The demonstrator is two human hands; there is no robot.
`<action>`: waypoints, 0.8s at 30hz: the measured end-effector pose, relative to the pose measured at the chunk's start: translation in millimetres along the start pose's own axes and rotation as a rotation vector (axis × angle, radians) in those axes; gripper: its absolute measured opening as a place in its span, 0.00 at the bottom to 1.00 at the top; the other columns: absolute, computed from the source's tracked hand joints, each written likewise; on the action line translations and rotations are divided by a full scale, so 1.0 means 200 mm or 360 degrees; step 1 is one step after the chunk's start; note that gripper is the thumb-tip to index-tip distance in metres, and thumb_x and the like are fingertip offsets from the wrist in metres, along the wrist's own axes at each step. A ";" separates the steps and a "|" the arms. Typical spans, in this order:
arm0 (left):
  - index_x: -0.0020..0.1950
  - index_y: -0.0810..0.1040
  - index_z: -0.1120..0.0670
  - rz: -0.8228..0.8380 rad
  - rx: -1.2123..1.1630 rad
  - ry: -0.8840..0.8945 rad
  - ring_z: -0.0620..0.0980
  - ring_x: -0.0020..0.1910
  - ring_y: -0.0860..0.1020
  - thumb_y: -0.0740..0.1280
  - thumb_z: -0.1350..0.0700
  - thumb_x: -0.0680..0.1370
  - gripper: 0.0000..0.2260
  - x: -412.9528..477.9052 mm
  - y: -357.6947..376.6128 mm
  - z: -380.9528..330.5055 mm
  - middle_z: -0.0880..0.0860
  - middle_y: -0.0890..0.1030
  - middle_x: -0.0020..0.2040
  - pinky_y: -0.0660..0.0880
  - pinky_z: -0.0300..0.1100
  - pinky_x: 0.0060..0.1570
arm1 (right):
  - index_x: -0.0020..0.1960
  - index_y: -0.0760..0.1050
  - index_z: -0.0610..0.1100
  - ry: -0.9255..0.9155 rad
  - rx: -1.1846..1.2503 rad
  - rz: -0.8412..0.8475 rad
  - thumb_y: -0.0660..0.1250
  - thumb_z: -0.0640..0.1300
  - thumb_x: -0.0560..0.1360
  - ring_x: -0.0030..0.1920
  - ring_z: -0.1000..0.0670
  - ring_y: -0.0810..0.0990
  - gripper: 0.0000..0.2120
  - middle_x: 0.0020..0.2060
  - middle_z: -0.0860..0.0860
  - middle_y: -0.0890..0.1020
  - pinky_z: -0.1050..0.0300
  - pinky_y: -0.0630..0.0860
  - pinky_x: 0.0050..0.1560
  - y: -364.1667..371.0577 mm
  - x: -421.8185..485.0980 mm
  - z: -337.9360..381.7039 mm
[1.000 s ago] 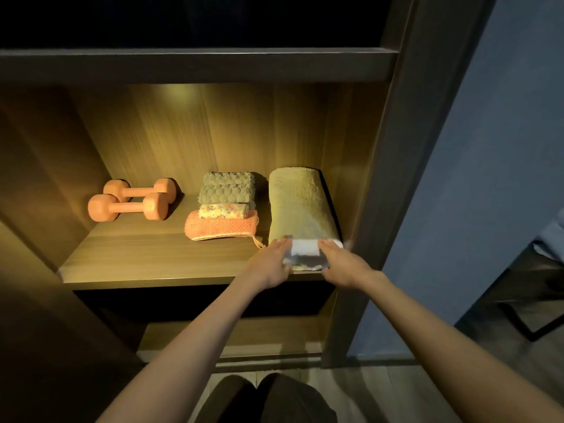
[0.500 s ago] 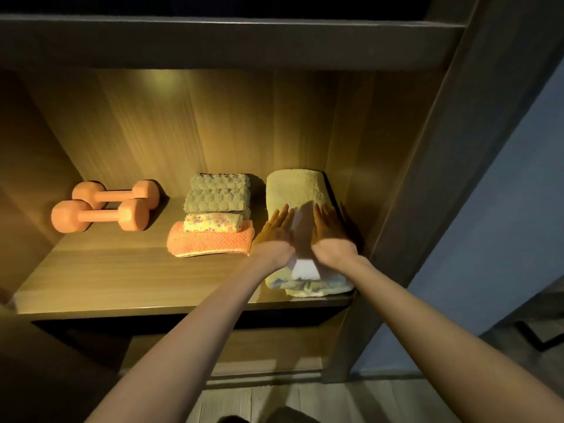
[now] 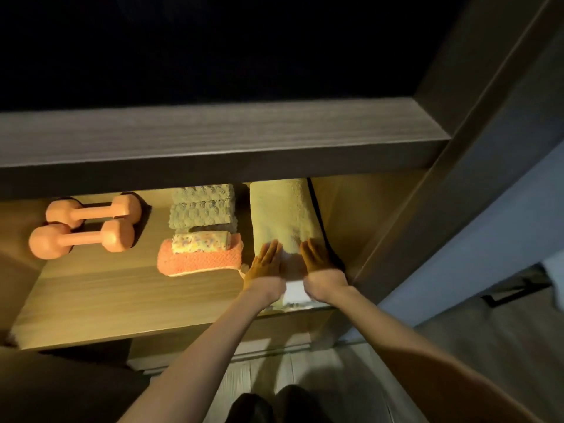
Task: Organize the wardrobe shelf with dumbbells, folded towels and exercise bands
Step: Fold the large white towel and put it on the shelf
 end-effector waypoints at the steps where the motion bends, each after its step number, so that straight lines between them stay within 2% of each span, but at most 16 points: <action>1: 0.78 0.41 0.57 0.0068 -0.0039 -0.0008 0.52 0.77 0.40 0.53 0.55 0.83 0.29 -0.06 -0.02 -0.03 0.54 0.40 0.78 0.41 0.45 0.74 | 0.77 0.51 0.40 0.0029 0.0081 0.0117 0.53 0.43 0.81 0.76 0.43 0.55 0.26 0.77 0.43 0.52 0.50 0.60 0.71 0.00 -0.06 0.00; 2: 0.78 0.44 0.56 0.0111 -0.0111 -0.0032 0.51 0.78 0.43 0.53 0.55 0.83 0.27 -0.12 -0.05 -0.05 0.53 0.42 0.79 0.44 0.45 0.74 | 0.73 0.62 0.39 0.0040 0.0165 0.0182 0.54 0.41 0.80 0.71 0.42 0.66 0.21 0.74 0.41 0.64 0.50 0.67 0.65 -0.01 -0.12 -0.01; 3: 0.78 0.48 0.56 0.0132 -0.0189 -0.0059 0.51 0.78 0.48 0.53 0.55 0.83 0.25 -0.19 -0.10 -0.07 0.53 0.46 0.79 0.47 0.45 0.74 | 0.68 0.67 0.39 0.0017 0.0224 0.0192 0.55 0.40 0.80 0.66 0.41 0.72 0.18 0.69 0.41 0.71 0.50 0.71 0.61 -0.04 -0.19 0.00; 4: 0.78 0.51 0.55 0.0126 -0.0243 -0.0066 0.52 0.77 0.51 0.53 0.54 0.83 0.24 -0.25 -0.15 -0.10 0.54 0.50 0.79 0.50 0.46 0.74 | 0.67 0.68 0.40 -0.0042 0.0270 0.0167 0.55 0.40 0.80 0.64 0.41 0.73 0.17 0.67 0.41 0.72 0.50 0.71 0.60 -0.09 -0.26 0.03; 8: 0.78 0.54 0.52 -0.0076 -0.0161 -0.0019 0.54 0.76 0.58 0.54 0.51 0.82 0.24 -0.48 -0.39 -0.24 0.54 0.58 0.77 0.54 0.54 0.74 | 0.77 0.56 0.45 -0.0268 0.0349 -0.0014 0.56 0.41 0.80 0.68 0.44 0.71 0.25 0.76 0.49 0.61 0.51 0.71 0.62 -0.28 -0.57 0.08; 10: 0.77 0.56 0.52 -0.0141 -0.0102 0.0004 0.53 0.74 0.61 0.54 0.50 0.82 0.24 -0.58 -0.49 -0.31 0.53 0.63 0.76 0.56 0.55 0.73 | 0.77 0.55 0.49 -0.0276 0.0304 -0.0078 0.56 0.43 0.81 0.70 0.47 0.69 0.26 0.77 0.54 0.57 0.51 0.72 0.64 -0.37 -0.72 0.05; 14: 0.78 0.56 0.50 -0.0317 -0.0117 0.0130 0.51 0.74 0.61 0.54 0.49 0.82 0.24 -0.73 -0.69 -0.48 0.51 0.62 0.76 0.58 0.49 0.72 | 0.77 0.58 0.51 -0.0362 0.0272 -0.0314 0.57 0.45 0.81 0.74 0.52 0.62 0.24 0.76 0.55 0.60 0.53 0.65 0.71 -0.57 -1.00 -0.05; 17: 0.78 0.56 0.50 -0.0441 -0.0071 0.0294 0.50 0.74 0.60 0.54 0.48 0.82 0.24 -0.81 -0.81 -0.64 0.50 0.61 0.76 0.59 0.47 0.72 | 0.77 0.58 0.53 -0.0297 0.0223 -0.0471 0.57 0.46 0.81 0.74 0.54 0.60 0.24 0.75 0.56 0.61 0.56 0.61 0.72 -0.71 -1.18 -0.16; 21: 0.77 0.57 0.50 -0.0563 -0.0008 0.0491 0.51 0.74 0.60 0.53 0.46 0.82 0.23 -0.90 -0.92 -0.86 0.50 0.60 0.77 0.60 0.47 0.71 | 0.76 0.61 0.53 -0.0090 0.0212 -0.0666 0.58 0.45 0.81 0.71 0.52 0.66 0.23 0.73 0.55 0.67 0.56 0.65 0.69 -0.83 -1.41 -0.30; 24: 0.76 0.61 0.51 -0.0632 0.0036 0.0670 0.52 0.70 0.67 0.54 0.47 0.82 0.23 -0.96 -0.97 -1.03 0.52 0.67 0.73 0.68 0.47 0.64 | 0.73 0.66 0.50 0.0099 0.0085 -0.0820 0.60 0.44 0.80 0.67 0.51 0.70 0.22 0.70 0.52 0.72 0.55 0.66 0.67 -0.88 -1.56 -0.39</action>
Point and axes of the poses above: each hand's wrist, its own x-axis towards the middle knuckle, its own y-axis out of the palm, z = x × y, the point moved 9 cm from there along x, towards the middle knuckle
